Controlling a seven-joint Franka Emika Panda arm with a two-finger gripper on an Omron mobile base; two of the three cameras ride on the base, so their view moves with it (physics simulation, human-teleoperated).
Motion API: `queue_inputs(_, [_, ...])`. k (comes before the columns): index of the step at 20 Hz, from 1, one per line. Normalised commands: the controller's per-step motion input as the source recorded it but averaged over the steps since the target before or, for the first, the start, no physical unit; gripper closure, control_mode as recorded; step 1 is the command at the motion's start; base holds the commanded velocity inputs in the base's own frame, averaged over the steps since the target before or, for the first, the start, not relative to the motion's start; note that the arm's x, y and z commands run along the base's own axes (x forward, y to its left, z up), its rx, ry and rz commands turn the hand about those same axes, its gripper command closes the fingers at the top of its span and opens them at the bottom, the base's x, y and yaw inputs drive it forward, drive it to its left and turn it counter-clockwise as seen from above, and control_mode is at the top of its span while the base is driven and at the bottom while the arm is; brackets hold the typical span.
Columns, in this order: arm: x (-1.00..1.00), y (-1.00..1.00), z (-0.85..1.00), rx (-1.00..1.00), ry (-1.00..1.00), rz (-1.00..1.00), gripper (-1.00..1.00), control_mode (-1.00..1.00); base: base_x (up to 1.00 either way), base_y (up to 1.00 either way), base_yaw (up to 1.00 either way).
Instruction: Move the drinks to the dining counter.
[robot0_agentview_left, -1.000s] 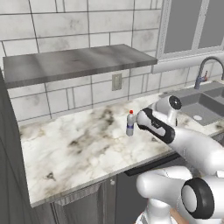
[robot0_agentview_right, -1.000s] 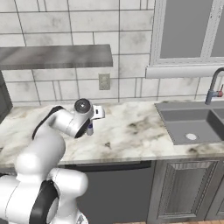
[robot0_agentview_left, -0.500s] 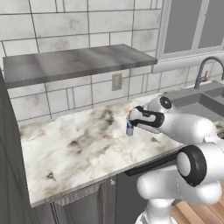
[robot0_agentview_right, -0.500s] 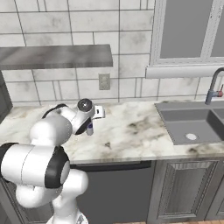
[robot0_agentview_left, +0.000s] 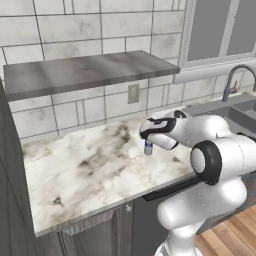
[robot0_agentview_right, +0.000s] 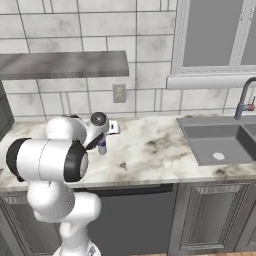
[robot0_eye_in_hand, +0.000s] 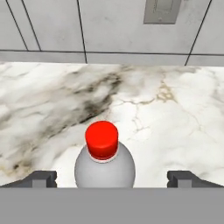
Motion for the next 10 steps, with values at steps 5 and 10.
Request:
queue_inputs(5, [0.34,0.03,-0.21,0.0,0.0,0.0,-1.0,-1.0,0.0,0.0,0.0])
queue_inputs(10, [0.27,0.01,-0.23,0.0,0.0,0.01,1.0,-1.0,0.0,0.0,0.0])
